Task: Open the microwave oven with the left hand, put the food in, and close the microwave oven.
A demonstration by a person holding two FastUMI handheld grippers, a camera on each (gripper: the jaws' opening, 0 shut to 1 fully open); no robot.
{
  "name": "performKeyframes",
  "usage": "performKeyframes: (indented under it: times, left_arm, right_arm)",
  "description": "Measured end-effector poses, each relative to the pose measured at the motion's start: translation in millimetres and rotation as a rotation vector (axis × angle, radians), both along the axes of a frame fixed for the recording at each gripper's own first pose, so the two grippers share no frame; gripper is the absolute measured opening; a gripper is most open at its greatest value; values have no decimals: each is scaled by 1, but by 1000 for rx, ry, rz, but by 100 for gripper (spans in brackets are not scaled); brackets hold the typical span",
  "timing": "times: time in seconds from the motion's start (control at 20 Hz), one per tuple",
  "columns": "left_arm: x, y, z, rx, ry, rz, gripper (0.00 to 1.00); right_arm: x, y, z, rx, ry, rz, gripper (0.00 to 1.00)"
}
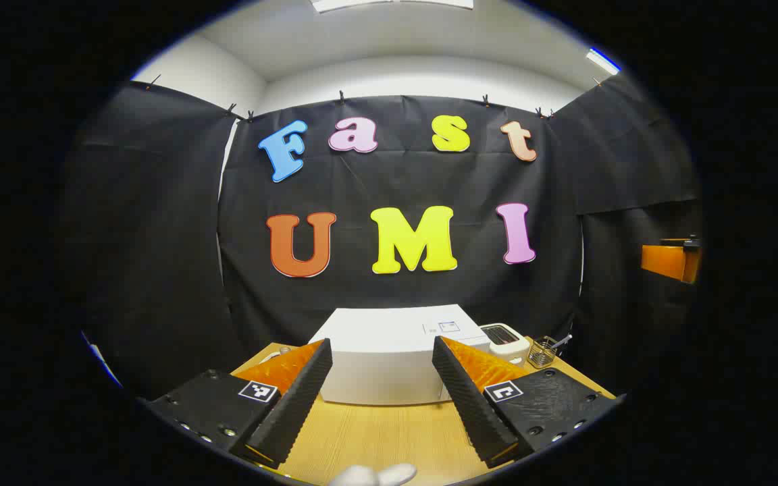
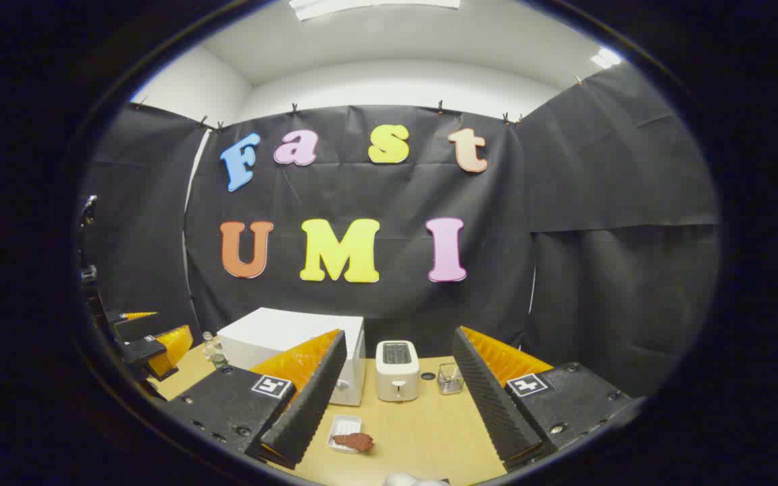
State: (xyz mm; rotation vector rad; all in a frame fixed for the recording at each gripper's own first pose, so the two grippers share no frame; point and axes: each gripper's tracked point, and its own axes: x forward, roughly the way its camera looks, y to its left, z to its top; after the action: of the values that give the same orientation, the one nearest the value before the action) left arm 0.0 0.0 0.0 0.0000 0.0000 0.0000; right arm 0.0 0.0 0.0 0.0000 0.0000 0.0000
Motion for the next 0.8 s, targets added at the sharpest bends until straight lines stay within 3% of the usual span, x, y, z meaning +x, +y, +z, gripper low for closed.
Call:
performKeyframes:
  times: [0.35,0.7,0.75,0.8]
  left_arm:
    - [20,-10,-10,25,-1,3,95]
    - [54,-48,-37,6,9,-57,95]
    - [60,-58,-44,-10,11,-74,95]
    - [68,-68,-48,-27,9,-91,95]
  right_arm:
    - [12,-15,11,-4,-7,-15,100]
    - [25,-36,15,16,7,-48,100]
    - [26,-40,16,13,10,-55,91]
    - [26,-43,17,7,11,-64,100]
